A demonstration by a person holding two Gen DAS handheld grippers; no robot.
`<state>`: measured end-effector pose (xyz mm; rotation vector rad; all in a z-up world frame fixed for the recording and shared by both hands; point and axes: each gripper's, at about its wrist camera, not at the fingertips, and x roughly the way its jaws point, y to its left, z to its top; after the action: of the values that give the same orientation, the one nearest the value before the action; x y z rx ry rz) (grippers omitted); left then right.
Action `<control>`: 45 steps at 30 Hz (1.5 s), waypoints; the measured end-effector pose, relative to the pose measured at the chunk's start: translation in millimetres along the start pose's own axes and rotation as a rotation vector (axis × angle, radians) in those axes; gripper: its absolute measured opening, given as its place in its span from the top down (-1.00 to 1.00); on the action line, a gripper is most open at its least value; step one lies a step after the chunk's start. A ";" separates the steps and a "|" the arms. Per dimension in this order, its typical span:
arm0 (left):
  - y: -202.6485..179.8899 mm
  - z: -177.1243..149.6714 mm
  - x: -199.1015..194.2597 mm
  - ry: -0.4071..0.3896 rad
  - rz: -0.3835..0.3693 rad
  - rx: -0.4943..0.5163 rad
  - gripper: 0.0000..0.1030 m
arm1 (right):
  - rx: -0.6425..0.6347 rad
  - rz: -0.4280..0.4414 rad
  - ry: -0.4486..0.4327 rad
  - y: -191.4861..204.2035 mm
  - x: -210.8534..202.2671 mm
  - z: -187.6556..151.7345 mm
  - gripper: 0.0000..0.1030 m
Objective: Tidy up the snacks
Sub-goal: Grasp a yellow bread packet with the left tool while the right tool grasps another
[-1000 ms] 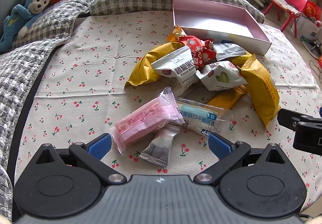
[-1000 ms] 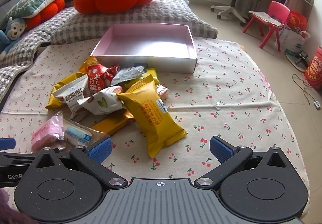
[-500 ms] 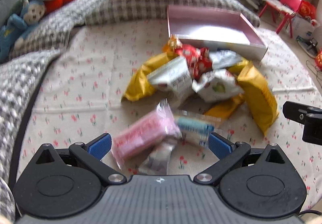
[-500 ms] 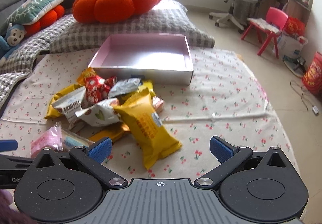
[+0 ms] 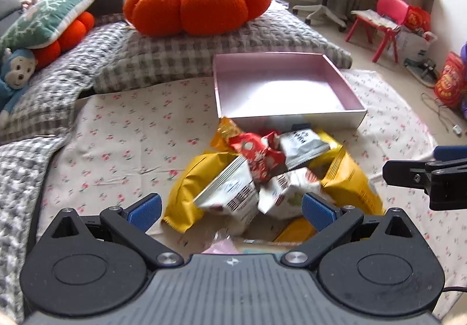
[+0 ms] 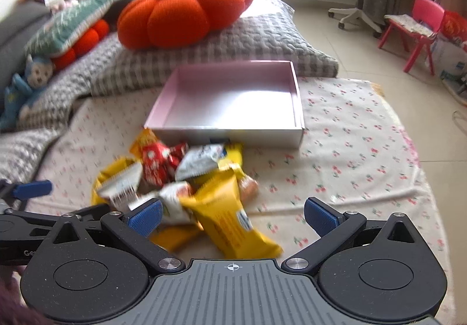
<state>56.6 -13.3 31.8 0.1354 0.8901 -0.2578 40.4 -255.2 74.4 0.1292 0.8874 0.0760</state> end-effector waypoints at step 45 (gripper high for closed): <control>107.6 2.0 96.3 0.140 -0.346 -0.246 -0.06 | 0.164 0.175 0.293 -43.4 83.3 -23.9 -0.69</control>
<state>145.9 73.7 -41.2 -0.2340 1.0764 -0.4621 74.8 -286.3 -10.7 0.3557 1.1737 0.1884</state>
